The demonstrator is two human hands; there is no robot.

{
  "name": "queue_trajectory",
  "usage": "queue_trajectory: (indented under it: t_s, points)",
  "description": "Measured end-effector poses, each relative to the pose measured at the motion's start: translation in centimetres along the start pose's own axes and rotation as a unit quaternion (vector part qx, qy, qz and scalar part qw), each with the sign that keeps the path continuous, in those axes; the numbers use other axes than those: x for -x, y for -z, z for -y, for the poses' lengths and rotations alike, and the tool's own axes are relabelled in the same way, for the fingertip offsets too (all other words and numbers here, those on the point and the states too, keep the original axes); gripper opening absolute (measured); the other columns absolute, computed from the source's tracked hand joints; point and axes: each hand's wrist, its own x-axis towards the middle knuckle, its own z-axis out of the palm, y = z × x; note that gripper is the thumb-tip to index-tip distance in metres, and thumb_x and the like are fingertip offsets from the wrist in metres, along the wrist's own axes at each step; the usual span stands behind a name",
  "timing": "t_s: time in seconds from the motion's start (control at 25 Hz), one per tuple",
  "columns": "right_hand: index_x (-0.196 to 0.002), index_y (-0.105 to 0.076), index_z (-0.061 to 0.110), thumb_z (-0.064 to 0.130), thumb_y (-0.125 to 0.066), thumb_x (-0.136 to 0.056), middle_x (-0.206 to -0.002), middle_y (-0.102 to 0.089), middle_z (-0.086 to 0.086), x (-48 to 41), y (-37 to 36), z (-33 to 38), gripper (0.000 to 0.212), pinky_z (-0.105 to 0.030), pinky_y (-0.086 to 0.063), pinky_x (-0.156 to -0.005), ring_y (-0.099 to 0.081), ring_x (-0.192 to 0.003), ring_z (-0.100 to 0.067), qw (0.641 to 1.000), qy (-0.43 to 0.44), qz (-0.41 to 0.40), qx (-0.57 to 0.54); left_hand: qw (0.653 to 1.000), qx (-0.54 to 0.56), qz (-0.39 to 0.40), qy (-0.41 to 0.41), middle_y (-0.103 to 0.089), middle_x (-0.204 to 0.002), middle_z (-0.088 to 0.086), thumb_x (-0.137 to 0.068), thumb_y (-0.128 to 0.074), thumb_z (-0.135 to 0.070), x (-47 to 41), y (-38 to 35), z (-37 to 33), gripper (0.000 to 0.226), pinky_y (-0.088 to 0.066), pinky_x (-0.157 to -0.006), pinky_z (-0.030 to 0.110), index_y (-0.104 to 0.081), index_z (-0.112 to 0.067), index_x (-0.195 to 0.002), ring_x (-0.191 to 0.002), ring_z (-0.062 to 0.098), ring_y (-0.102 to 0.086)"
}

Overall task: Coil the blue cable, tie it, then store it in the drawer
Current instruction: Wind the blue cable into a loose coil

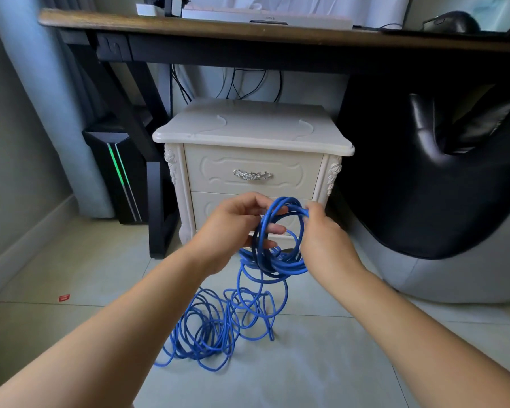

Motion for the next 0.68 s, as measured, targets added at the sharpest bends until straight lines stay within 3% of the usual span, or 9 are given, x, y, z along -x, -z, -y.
queue_trajectory:
  t_s: [0.08, 0.16, 0.24, 0.32, 0.4, 0.48, 0.56, 0.68]
  points:
    - [-0.151, -0.014, 0.018, 0.003, -0.038, -0.095, -0.109, -0.057, -0.014, 0.2, -0.6, 0.3, 0.063, -0.036, -0.040, -0.075, -0.057, -0.095, -0.035, 0.999, -0.001, 0.026, 0.031, 0.992, -0.113, -0.010, -0.058, -0.075, -0.093, 0.008, -0.093, -0.044, 0.014, 0.0, -0.4, 0.6, 0.037, -0.056, -0.061, 0.030, -0.063, -0.015, -0.080, -0.077, 0.016, -0.070]
    - [-0.155, 0.004, 0.023, 0.002, -0.040, -0.094, -0.108, -0.057, -0.011, 0.3, -1.0, 0.2, 0.078, -0.035, -0.041, -0.075, -0.058, -0.095, -0.033, 0.999, -0.010, 0.043, 0.008, 0.949, -0.281, -0.042, -0.136, -0.068, -0.083, -0.005, -0.087, -0.059, 0.005, -0.1, -0.4, 1.0, 0.037, -0.050, -0.073, 0.026, -0.065, -0.030, -0.078, -0.079, 0.009, -0.063]
    - [-0.154, -0.003, 0.032, 0.005, -0.040, -0.096, -0.103, -0.056, -0.004, 0.2, -1.1, -0.1, 0.074, -0.035, -0.047, -0.075, -0.057, -0.088, -0.029, 0.995, 0.005, 0.030, -0.097, 0.903, -0.376, -0.069, -0.197, -0.057, -0.091, -0.015, -0.078, -0.074, -0.007, -0.4, -0.2, 1.1, 0.034, -0.041, -0.081, 0.018, -0.060, -0.037, -0.086, -0.092, 0.006, -0.053]
    - [-0.147, -0.025, 0.038, 0.002, -0.038, -0.094, -0.102, -0.059, -0.004, 0.3, -1.4, -0.3, 0.064, -0.042, -0.053, -0.078, -0.060, -0.087, -0.029, 0.981, 0.053, 0.002, -0.185, 0.913, -0.354, -0.066, -0.191, -0.050, -0.104, -0.011, -0.069, -0.084, -0.019, -0.8, 0.0, 1.4, 0.046, -0.039, -0.084, 0.013, -0.052, -0.030, -0.101, -0.100, 0.009, -0.048]
    - [-0.138, -0.040, 0.033, -0.002, -0.038, -0.092, -0.099, -0.057, -0.001, 0.3, -1.8, -0.4, 0.057, -0.045, -0.054, -0.078, -0.061, -0.084, -0.028, 0.969, 0.094, -0.020, -0.228, 0.963, -0.253, -0.026, -0.091, -0.054, -0.110, -0.006, -0.069, -0.085, -0.031, -1.0, -0.1, 1.5, 0.056, -0.046, -0.088, 0.015, -0.049, -0.025, -0.112, -0.100, 0.008, -0.056]
    - [-0.133, -0.046, 0.028, 0.005, -0.040, -0.098, -0.094, -0.057, 0.002, 0.2, -2.0, -0.4, 0.043, -0.042, -0.054, -0.075, -0.057, -0.078, -0.024, 0.963, 0.108, -0.037, -0.245, 0.979, -0.203, 0.017, -0.028, -0.063, -0.090, -0.003, -0.085, -0.073, -0.031, -0.9, -0.3, 1.4, 0.034, -0.054, -0.070, 0.021, -0.055, -0.019, -0.112, -0.073, 0.006, -0.063]
    - [-0.130, -0.046, 0.025, 0.013, -0.040, -0.101, -0.081, -0.056, 0.006, 0.0, -1.8, -0.5, 0.032, -0.038, -0.051, -0.070, -0.056, -0.071, -0.024, 0.962, 0.114, -0.039, -0.247, 0.957, -0.286, 0.000, -0.046, -0.053, -0.064, -0.002, -0.098, -0.056, -0.028, -1.1, -0.1, 1.2, 0.020, -0.042, -0.050, 0.019, -0.059, -0.009, -0.100, -0.048, 0.005, -0.046]
    - [-0.119, -0.046, 0.026, 0.017, -0.045, -0.099, -0.075, -0.059, 0.004, -0.4, -1.2, -0.6, 0.022, -0.030, -0.046, -0.056, -0.060, -0.068, -0.027, 0.965, 0.103, -0.026, -0.241, 0.953, -0.293, -0.018, -0.070, -0.040, -0.058, -0.002, -0.101, -0.050, -0.033, -2.0, 0.6, 1.2, 0.028, -0.034, -0.051, 0.027, -0.055, -0.009, -0.086, -0.051, 0.014, -0.036]
